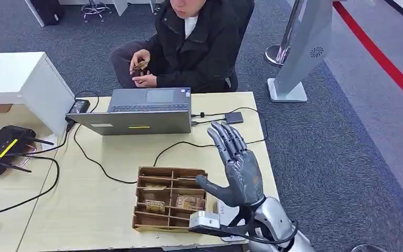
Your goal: Pass the card to the sensor for recognition and then transmit it.
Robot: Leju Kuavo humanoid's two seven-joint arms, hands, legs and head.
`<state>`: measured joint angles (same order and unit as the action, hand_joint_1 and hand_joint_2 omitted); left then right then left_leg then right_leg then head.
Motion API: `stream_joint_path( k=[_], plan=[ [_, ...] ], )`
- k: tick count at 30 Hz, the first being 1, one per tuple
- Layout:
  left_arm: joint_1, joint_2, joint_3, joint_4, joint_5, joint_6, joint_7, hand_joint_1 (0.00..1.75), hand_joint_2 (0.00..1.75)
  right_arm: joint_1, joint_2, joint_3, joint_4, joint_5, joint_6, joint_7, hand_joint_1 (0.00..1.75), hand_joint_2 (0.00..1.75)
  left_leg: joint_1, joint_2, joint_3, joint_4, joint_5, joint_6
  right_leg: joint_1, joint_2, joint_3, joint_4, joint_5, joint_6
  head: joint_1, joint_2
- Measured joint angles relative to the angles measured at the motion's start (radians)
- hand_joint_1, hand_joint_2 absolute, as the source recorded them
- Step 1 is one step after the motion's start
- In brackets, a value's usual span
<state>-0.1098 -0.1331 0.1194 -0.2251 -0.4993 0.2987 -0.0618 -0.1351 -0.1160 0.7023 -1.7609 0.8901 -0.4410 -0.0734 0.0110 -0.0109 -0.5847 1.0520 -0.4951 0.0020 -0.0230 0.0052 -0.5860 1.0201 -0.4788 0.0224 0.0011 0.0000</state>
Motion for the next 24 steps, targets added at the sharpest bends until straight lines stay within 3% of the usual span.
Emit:
stream_joint_path(
  k=[5,10,11,15,24],
  plan=[
    [0.005,0.0,0.009,0.0,0.011,0.015,-0.013,0.0,0.0,0.057,-0.006,-0.023,-0.049,-0.168,-0.01,-0.091,0.0,1.75,0.0,0.0,0.0,0.0,0.0,0.0,0.0,0.0,0.0,0.0,0.0,0.0,0.0,0.0],
    [0.01,0.001,0.023,0.0,0.023,0.03,-0.035,0.0,0.0,0.142,-0.015,-0.058,-0.118,-0.421,0.028,-0.236,0.0,1.75,0.0,0.0,0.0,0.0,0.0,0.0,0.0,0.0,0.0,0.0,0.0,0.0,0.0,0.0],
    [0.01,0.0,0.029,0.0,0.025,0.032,-0.041,0.0,0.0,0.163,-0.016,-0.067,-0.131,-0.481,0.049,-0.271,0.0,0.0,0.0,0.0,0.0,0.0,0.0,0.0,0.0,0.0,0.0,0.0,0.0,0.0,0.0,0.0],
    [0.014,0.0,0.044,0.0,0.035,0.044,-0.059,0.0,0.0,0.25,-0.024,-0.105,-0.171,-0.642,0.131,-0.376,0.0,0.0,0.0,0.0,0.0,0.0,0.0,0.0,0.0,0.0,0.0,0.0,-0.001,0.0,0.0,0.0],
    [0.025,0.002,0.057,0.0,0.02,0.089,-0.054,0.0,0.0,0.371,-0.048,-0.173,-0.217,-0.85,0.17,-0.507,0.0,0.0,0.0,0.0,0.0,0.0,-0.001,0.0,0.0,0.0,0.0,0.0,-0.001,0.0,0.0,0.0]
  ],
)
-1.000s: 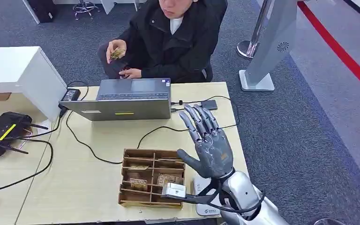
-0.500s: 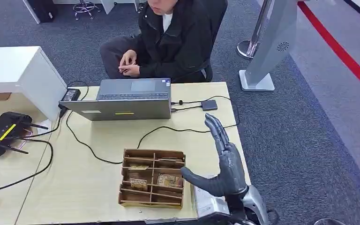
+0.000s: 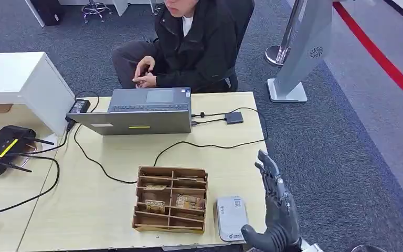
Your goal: Pass the card to the sensor for recognition and then transmit it.
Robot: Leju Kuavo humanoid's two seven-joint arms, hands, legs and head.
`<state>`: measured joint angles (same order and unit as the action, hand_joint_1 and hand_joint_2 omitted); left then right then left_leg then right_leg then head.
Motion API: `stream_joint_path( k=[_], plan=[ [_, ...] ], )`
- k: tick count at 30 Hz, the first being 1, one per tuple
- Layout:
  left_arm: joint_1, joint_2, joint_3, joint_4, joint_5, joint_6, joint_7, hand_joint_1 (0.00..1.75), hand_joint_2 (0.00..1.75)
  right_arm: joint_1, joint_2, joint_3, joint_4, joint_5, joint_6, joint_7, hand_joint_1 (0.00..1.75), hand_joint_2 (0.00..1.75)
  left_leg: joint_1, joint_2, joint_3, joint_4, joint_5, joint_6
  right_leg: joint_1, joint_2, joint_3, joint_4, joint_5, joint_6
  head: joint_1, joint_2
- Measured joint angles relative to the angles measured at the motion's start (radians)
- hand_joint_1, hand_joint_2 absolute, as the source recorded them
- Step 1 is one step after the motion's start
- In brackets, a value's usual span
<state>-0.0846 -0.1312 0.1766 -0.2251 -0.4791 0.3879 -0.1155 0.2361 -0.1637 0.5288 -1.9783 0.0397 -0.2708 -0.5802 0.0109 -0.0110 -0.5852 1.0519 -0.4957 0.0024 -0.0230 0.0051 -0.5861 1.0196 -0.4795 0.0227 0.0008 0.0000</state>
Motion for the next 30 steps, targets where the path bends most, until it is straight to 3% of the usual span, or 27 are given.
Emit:
stream_joint_path(
  k=[7,18,30],
  plan=[
    [0.013,0.003,0.008,0.0,0.0,0.007,-0.004,0.0,0.0,0.054,0.0,-0.011,-0.047,0.002,-0.019,-0.007,0.0,0.0,0.0,0.0,0.0,0.0,0.0,0.0,0.0,0.0,0.0,0.0,0.0,0.0,0.0,0.0],
    [0.011,0.003,0.021,0.0,0.003,0.001,-0.001,0.0,0.0,0.054,-0.01,-0.039,-0.047,-0.034,-0.001,-0.027,0.0,0.0,0.0,0.0,0.0,0.0,0.0,0.0,0.0,0.0,0.0,0.0,0.0,0.0,0.0,0.0],
    [0.011,0.003,0.027,0.0,0.01,0.001,-0.007,0.0,0.0,0.062,-0.009,-0.037,-0.06,-0.008,-0.022,-0.008,0.0,0.0,0.0,0.0,0.0,0.0,0.0,0.0,0.0,0.0,0.0,0.0,0.0,0.0,0.0,0.0]
  ],
)
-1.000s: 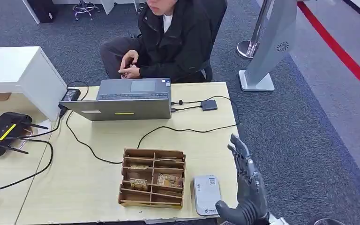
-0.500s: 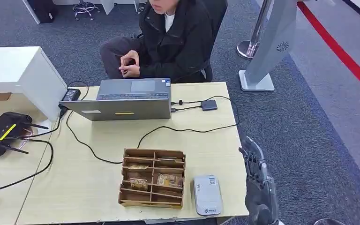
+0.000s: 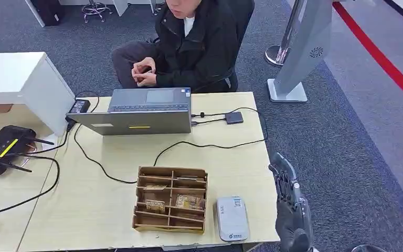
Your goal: Pass the card to the sensor for recognition and then transmit it.
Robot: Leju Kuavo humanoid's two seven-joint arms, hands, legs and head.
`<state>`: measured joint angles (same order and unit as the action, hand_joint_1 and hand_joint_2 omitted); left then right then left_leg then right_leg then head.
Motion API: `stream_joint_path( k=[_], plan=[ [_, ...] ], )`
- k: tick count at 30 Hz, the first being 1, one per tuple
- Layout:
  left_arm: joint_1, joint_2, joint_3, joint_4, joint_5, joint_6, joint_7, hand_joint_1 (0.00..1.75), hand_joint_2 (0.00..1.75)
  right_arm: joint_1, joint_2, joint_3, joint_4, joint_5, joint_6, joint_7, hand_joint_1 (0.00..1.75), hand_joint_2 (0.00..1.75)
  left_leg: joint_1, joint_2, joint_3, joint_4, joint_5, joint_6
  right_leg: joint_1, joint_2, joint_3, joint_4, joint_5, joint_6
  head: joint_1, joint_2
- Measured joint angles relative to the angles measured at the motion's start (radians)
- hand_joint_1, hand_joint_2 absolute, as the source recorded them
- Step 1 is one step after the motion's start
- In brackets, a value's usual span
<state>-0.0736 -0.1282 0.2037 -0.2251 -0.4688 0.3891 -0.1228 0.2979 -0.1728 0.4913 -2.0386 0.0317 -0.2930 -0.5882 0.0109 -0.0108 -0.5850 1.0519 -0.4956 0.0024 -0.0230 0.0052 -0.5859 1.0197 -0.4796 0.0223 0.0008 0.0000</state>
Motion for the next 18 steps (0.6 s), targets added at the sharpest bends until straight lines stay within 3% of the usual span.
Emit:
stream_joint_path(
  k=[18],
  plan=[
    [0.001,0.0,0.006,0.0,-0.004,-0.003,-0.002,0.0,0.0,0.005,0.0,0.0,-0.009,-0.017,-0.011,-0.002,0.0,0.0,0.0,0.0,0.0,0.0,0.0,0.0,0.0,0.0,0.0,0.0,0.0,0.0,0.0,0.0]
  ],
)
